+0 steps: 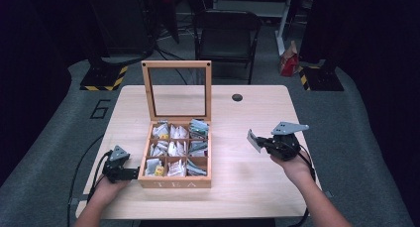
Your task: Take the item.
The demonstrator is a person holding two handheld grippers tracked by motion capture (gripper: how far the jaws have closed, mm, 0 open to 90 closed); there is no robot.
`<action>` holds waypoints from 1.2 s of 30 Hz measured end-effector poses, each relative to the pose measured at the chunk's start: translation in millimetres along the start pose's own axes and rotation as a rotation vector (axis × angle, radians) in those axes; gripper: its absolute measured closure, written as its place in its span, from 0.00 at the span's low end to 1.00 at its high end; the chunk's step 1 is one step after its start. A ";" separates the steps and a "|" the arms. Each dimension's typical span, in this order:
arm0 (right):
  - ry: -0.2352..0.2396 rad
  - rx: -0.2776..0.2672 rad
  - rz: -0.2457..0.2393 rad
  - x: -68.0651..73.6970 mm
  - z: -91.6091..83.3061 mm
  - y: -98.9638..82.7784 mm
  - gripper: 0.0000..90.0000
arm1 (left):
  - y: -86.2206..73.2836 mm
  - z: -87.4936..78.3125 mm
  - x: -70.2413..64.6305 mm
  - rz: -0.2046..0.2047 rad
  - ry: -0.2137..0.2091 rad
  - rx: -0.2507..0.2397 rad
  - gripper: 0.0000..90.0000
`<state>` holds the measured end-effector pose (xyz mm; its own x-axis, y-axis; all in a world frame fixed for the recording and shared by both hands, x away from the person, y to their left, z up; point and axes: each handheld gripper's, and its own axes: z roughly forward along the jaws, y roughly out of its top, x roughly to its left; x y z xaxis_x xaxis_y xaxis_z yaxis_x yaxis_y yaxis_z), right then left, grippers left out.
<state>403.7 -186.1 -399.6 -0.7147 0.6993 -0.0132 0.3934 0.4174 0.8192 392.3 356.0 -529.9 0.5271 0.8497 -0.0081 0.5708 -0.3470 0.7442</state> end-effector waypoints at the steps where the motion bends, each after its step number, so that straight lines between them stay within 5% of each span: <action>1: 0.001 0.005 0.001 -0.1 1.1 -1.9 0.99 | 0.0 0.0 0.0 0.000 0.000 0.000 0.18; 36: -0.038 0.095 0.025 -0.5 26.9 -51.7 0.99 | 0.0 0.0 0.0 0.000 0.000 0.000 0.18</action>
<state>399.2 -192.4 -457.4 -0.6820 0.7312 -0.0167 0.4650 0.4511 0.7618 392.3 356.0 -529.9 0.5272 0.8497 -0.0076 0.5705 -0.3474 0.7442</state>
